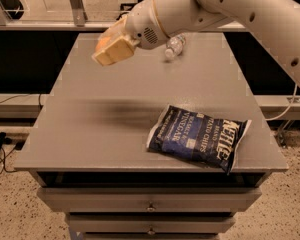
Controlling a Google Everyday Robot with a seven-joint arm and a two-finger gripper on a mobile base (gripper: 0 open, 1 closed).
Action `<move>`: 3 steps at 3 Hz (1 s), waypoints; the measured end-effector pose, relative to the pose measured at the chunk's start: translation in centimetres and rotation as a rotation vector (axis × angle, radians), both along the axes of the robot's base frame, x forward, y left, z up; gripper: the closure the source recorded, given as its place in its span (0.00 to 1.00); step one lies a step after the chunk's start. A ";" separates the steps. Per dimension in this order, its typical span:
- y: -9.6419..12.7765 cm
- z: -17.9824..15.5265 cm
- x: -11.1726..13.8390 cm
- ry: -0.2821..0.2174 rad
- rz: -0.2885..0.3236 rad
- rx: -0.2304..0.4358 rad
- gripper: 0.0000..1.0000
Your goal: Move orange near water bottle
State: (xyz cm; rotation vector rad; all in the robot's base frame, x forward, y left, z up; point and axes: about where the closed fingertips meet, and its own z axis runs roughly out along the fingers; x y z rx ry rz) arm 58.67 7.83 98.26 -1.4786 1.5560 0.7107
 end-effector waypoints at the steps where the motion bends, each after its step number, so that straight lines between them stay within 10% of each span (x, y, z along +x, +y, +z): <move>1: -0.8 0.0 0.5 -0.025 -0.021 -0.007 1.00; 3: -14.0 1.4 10.8 -0.193 -0.199 -0.040 1.00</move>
Offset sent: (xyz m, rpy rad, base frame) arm 0.1164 -0.1675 0.0413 -0.0236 -0.2921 -0.2498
